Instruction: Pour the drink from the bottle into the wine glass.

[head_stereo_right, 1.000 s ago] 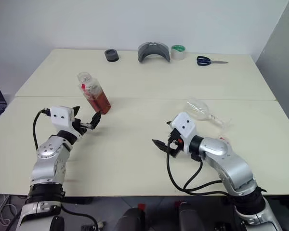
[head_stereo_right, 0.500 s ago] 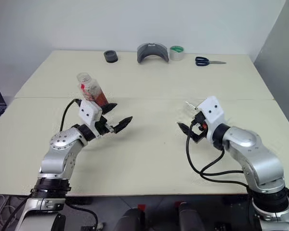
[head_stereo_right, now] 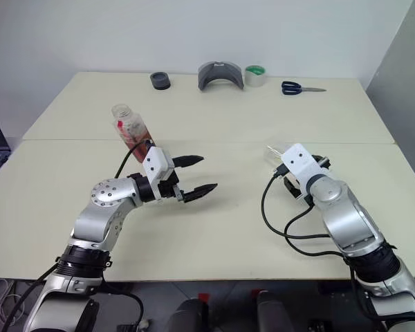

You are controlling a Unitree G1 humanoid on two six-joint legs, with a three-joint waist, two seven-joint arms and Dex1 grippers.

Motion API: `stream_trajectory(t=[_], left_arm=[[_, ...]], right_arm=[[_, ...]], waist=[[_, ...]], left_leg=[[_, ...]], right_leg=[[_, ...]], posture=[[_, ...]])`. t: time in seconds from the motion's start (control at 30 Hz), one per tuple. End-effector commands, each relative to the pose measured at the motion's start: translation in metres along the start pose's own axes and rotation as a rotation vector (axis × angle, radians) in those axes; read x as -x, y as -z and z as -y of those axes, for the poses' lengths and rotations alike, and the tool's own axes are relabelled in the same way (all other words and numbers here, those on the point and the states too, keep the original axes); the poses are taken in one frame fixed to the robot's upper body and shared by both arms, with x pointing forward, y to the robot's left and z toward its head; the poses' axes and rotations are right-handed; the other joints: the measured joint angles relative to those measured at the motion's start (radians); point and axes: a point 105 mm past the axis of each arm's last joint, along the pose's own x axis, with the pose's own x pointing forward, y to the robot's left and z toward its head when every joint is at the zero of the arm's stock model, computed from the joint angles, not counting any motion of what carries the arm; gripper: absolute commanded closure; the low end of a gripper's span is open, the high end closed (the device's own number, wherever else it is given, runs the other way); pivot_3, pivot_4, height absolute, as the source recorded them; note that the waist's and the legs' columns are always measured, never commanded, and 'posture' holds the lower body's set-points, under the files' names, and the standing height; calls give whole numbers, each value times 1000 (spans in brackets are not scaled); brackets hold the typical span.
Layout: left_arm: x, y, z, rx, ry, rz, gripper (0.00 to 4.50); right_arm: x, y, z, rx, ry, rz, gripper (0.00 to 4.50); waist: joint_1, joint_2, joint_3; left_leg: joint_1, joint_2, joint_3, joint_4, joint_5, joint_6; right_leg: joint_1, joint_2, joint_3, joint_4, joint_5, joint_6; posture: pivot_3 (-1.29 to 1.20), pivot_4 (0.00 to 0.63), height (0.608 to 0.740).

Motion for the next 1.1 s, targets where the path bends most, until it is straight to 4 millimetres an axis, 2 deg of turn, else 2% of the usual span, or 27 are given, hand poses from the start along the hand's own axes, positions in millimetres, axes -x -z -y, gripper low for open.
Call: stream_trajectory(t=[0.03, 0.2, 0.47, 0.6, 0.7, 1.03, 1.1], left_arm=[[-3, -17, 2, -52, 28, 40, 30], [-6, -15, -1, -40, 13, 51, 30], [-12, -9, 3, -25, 11, 60, 30], [-14, -1, 2, -18, 3, 60, 30], [-14, 2, 1, -14, -6, 62, 0], [-15, 2, 2, -4, -43, 76, 0], [-14, 1, 2, 6, -52, 77, 0]], right_arm=[[-3, -9, 14, 76, 72, 21, 0], [-14, -13, 13, 214, 78, 4, 0], [-27, -15, 6, 239, 38, -20, 0], [-34, -13, 8, 236, 33, -41, 0], [-36, -12, 10, 240, 21, -49, 608], [-41, -19, 9, 235, -21, -40, 4106], [-40, -22, 10, 202, -22, -28, 4235]], waist=[[0, 0, 0], [-3, 0, 0], [-1, 0, 0], [-1, 0, 0], [-1, 0, 0], [-2, 0, 0], [-2, 0, 0]], left_leg=[[0, 0, 0, 0, 0, 0], [0, 0, 0, 0, 0, 0], [-1, 0, 0, 0, 0, 0], [0, 0, 0, 0, 0, 0], [0, 0, 0, 0, 0, 0], [0, 0, 0, 0, 0, 0], [0, 0, 0, 0, 0, 0]], right_leg=[[0, 0, 0, 0, 0, 0], [0, 0, 0, 0, 0, 0], [0, 0, 0, 0, 0, 0], [0, 0, 0, 0, 0, 0], [0, 0, 0, 0, 0, 0], [0, 0, 0, 0, 0, 0], [0, 0, 0, 0, 0, 0]], posture=[[0, 150, 740], [0, 150, 740], [0, 150, 740], [0, 150, 740], [0, 150, 740], [0, 150, 740], [0, 150, 740]])
